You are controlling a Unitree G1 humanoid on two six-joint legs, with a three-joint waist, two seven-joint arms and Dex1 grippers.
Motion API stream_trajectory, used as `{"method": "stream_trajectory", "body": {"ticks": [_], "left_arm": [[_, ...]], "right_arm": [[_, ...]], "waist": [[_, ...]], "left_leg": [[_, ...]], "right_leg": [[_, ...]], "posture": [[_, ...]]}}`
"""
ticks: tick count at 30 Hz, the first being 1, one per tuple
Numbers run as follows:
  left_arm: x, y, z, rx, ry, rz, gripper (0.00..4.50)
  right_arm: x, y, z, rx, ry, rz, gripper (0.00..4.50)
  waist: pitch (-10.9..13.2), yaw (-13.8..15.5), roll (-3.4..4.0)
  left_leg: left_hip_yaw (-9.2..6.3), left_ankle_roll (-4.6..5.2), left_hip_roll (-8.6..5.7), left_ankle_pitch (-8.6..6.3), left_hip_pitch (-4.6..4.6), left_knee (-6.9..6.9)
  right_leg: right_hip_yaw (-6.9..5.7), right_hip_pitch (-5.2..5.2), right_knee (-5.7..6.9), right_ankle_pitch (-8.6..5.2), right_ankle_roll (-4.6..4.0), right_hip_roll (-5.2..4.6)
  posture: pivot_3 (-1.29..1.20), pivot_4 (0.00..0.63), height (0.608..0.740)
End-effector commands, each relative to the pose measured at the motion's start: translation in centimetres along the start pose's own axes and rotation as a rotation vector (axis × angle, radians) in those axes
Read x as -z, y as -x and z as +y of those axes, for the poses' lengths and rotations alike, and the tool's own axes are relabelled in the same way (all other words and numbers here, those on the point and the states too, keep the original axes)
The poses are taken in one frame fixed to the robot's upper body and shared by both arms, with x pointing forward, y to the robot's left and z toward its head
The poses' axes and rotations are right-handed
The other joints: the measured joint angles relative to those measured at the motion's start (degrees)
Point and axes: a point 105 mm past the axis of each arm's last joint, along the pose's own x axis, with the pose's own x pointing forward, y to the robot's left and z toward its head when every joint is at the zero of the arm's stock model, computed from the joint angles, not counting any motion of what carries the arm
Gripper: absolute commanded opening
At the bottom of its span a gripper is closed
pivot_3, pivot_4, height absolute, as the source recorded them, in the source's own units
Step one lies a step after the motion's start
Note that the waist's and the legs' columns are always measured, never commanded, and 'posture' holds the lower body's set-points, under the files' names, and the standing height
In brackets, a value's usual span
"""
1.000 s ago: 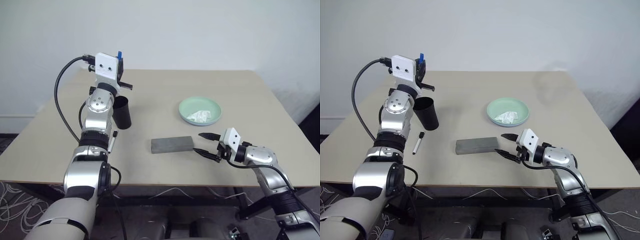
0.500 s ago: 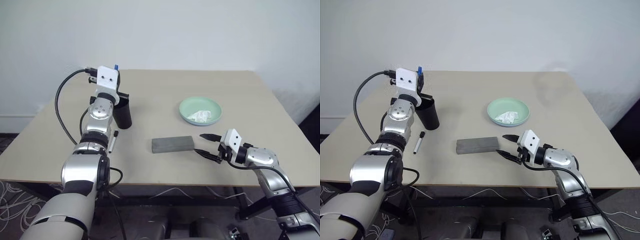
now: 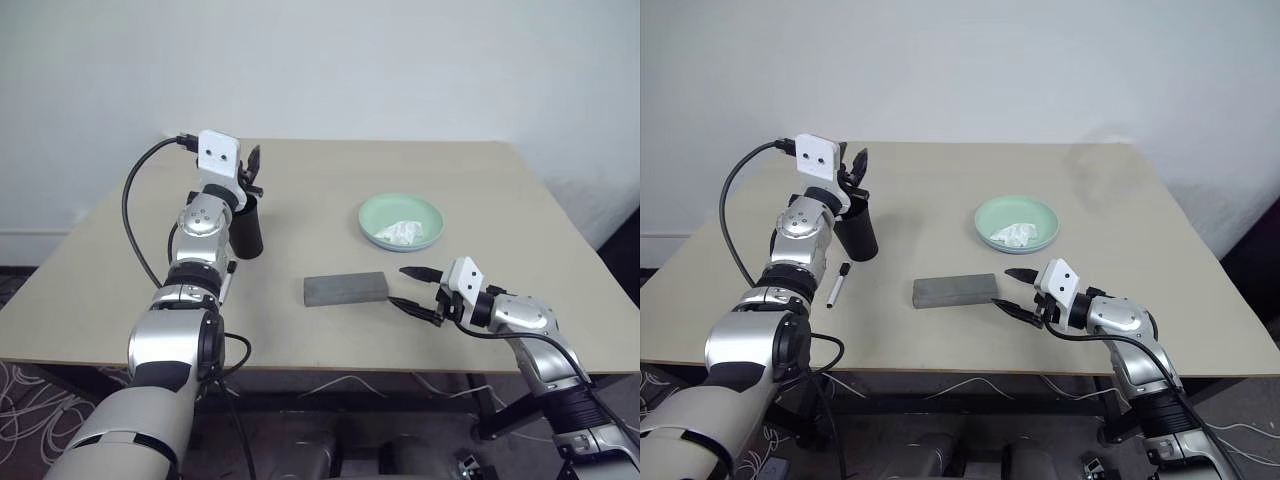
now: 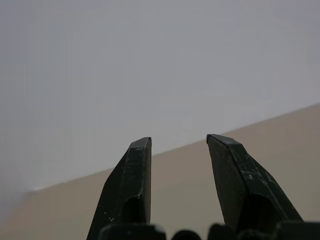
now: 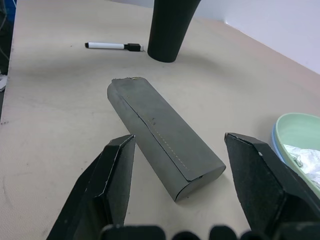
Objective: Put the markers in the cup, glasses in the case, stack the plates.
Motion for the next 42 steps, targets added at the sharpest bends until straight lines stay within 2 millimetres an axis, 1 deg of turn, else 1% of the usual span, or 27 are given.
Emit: {"method": "stream_trajectory", "body": {"ticks": [1, 3, 4, 7, 8, 10, 13, 15, 16, 19, 25, 28, 31, 32, 33, 35, 36, 37, 42], "left_arm": [[-3.0, 0.9, -1.5, 0.212, 0.127, -0.107, 1.77], [-3.6, 2.4, -2.4, 0.327, 0.169, -0.104, 1.77], [-3.7, 3.0, -2.7, 0.358, 0.180, -0.096, 1.77], [-3.5, 5.5, -3.5, 0.450, 0.177, -0.031, 1.77], [-2.7, 6.8, -3.5, 0.475, 0.160, 0.031, 1.77], [-1.2, 8.6, -3.3, 0.485, 0.118, 0.138, 1.77], [1.6, 10.9, -1.8, 0.419, 0.067, 0.327, 1.77], [3.6, 12.0, -0.3, 0.320, 0.056, 0.458, 1.77], [4.3, 12.5, 0.4, 0.264, 0.051, 0.507, 1.77], [5.6, 13.3, 2.0, 0.123, 0.082, 0.590, 1.77], [7.7, 14.2, 4.5, -0.077, 0.095, 0.691, 1.77], [8.8, 14.3, 5.3, -0.140, 0.092, 0.728, 1.77], [9.7, 14.1, 5.5, -0.169, 0.101, 0.758, 2.33], [9.9, 14.0, 5.5, -0.178, 0.097, 0.767, 2.61], [10.1, 13.9, 5.5, -0.186, 0.103, 0.773, 3.01], [10.4, 13.4, 5.3, -0.185, 0.114, 0.778, 3.65], [10.5, 13.2, 5.1, -0.181, 0.119, 0.778, 4.06], [10.6, 12.8, 4.8, -0.172, 0.124, 0.778, 4.35], [10.7, 11.6, 3.9, -0.139, 0.156, 0.769, 4.35]], "right_arm": [[-1.3, 0.0, -0.6, 0.008, 0.046, -0.030, 3.10], [-1.3, -0.1, -0.6, 0.003, 0.046, -0.030, 3.10], [-1.3, -0.1, -0.6, 0.002, 0.047, -0.031, 3.10], [-1.4, -0.2, -0.6, -0.003, 0.049, -0.032, 3.10], [-1.4, -0.2, -0.7, -0.004, 0.051, -0.032, 3.10], [-1.4, -0.3, -0.7, -0.008, 0.052, -0.033, 3.10], [-1.4, -0.3, -0.6, -0.015, 0.051, -0.035, 3.10], [-1.4, -0.3, -0.5, -0.019, 0.050, -0.035, 3.10], [-1.3, -0.4, -0.5, -0.020, 0.049, -0.035, 3.10], [-1.3, -0.4, -0.5, -0.023, 0.047, -0.036, 3.10], [-1.3, -0.7, -0.5, -0.031, 0.046, -0.040, 3.10], [-1.3, -0.9, -0.5, -0.032, 0.047, -0.041, 3.10], [-1.4, -1.0, -0.5, -0.030, 0.049, -0.044, 3.10], [-1.4, -0.9, -0.5, -0.029, 0.050, -0.045, 3.10], [-1.4, -0.9, -0.5, -0.026, 0.049, -0.045, 3.10], [-1.3, -0.8, -0.5, -0.024, 0.048, -0.044, 3.10], [-1.3, -0.8, -0.4, -0.023, 0.046, -0.044, 3.10], [-1.2, -0.8, -0.4, -0.022, 0.045, -0.043, 3.10], [-1.2, -0.8, -0.4, -0.013, 0.042, -0.043, 3.10]], "waist": [[0.0, -0.2, 0.01], [0.0, -0.7, 0.02], [0.0, -0.8, 0.02], [0.0, -1.0, 0.02], [0.0, -1.1, 0.04], [0.0, -1.3, 0.12], [0.0, -1.2, 0.15], [0.1, -0.7, 0.18], [0.1, -0.6, 0.18], [0.1, 0.0, 0.18], [0.0, 0.1, 0.17], [0.0, 0.1, 0.16], [0.0, 0.2, 0.16], [0.0, 0.2, 0.15], [0.0, 0.2, 0.14], [0.0, 0.2, 0.13], [0.0, 0.2, 0.13], [0.0, 0.2, 0.12], [0.0, 0.1, 0.12]], "left_leg": [[0.01, 0.00, 0.00, 0.00, 0.00, -0.01], [0.02, 0.00, 0.01, 0.00, 0.00, -0.04], [0.02, 0.00, 0.02, 0.00, -0.01, -0.05], [0.02, -0.01, 0.12, 0.00, 0.00, -0.07], [0.01, -0.01, 0.14, 0.00, 0.00, -0.07], [0.02, -0.01, 0.14, 0.00, 0.10, -0.10], [0.05, -0.01, 0.14, -0.02, 0.45, -0.22], [0.03, -0.01, 0.14, -0.02, 0.48, -0.25], [0.03, -0.01, 0.14, -0.02, 0.49, -0.26], [0.02, -0.01, 0.13, -0.02, 0.47, -0.27], [0.08, -0.02, 0.11, -0.02, 0.47, -0.38], [0.11, -0.02, 0.11, -0.02, 0.48, -0.46], [0.12, -0.03, 0.11, -0.01, 0.49, -0.48], [0.13, -0.02, 0.11, -0.01, 0.48, -0.48], [0.14, -0.02, 0.10, -0.01, 0.47, -0.48], [0.18, -0.02, 0.09, -0.01, 0.48, -0.47], [0.20, -0.02, 0.08, -0.01, 0.48, -0.47], [0.21, -0.02, 0.08, -0.01, 0.48, -0.47], [0.22, -0.02, 0.08, -0.01, 0.47, -0.47]], "right_leg": [[0.02, 0.00, 0.00, 0.00, 0.00, 0.00], [0.09, 0.00, 0.00, 0.00, -0.01, 0.01], [0.14, 0.00, 0.01, 0.00, -0.01, 0.02], [0.21, -0.07, 0.05, 0.03, -0.06, 0.12], [0.21, -0.08, 0.06, 0.03, -0.08, 0.13], [0.25, -0.07, 0.06, 0.04, -0.12, 0.15], [0.36, 0.24, 0.06, -0.01, -0.21, 0.14], [0.36, 0.31, 0.08, -0.06, -0.28, 0.12], [0.38, 0.30, 0.12, -0.06, -0.28, 0.12], [0.40, 0.29, 0.15, -0.06, -0.28, 0.12], [0.53, 0.15, 0.12, -0.06, -0.27, 0.13], [0.57, 0.08, 0.09, -0.05, -0.26, 0.15], [0.59, 0.07, 0.07, 0.02, -0.15, 0.15], [0.60, 0.07, 0.06, 0.02, -0.15, 0.15], [0.60, 0.07, 0.05, 0.02, -0.14, 0.14], [0.63, 0.08, 0.04, 0.02, -0.13, 0.12], [0.64, 0.08, 0.04, 0.02, -0.13, 0.12], [0.65, 0.08, 0.04, 0.02, -0.13, 0.11], [0.66, 0.06, 0.05, 0.02, -0.13, 0.12]], "posture": [[0.00, 0.000, 0.736], [0.00, 0.000, 0.736], [0.00, 0.000, 0.736], [0.00, 0.000, 0.736], [0.00, 0.000, 0.736], [0.00, 0.000, 0.736], [0.00, 0.000, 0.736], [0.00, 0.000, 0.736], [0.00, 0.000, 0.736], [0.00, 0.000, 0.736], [0.00, 0.000, 0.736], [0.00, 0.000, 0.736], [0.00, 0.000, 0.736], [0.00, 0.000, 0.736], [0.00, 0.000, 0.736], [0.00, 0.000, 0.736], [0.00, 0.000, 0.736], [0.00, 0.000, 0.736], [0.00, 0.000, 0.736]]}}
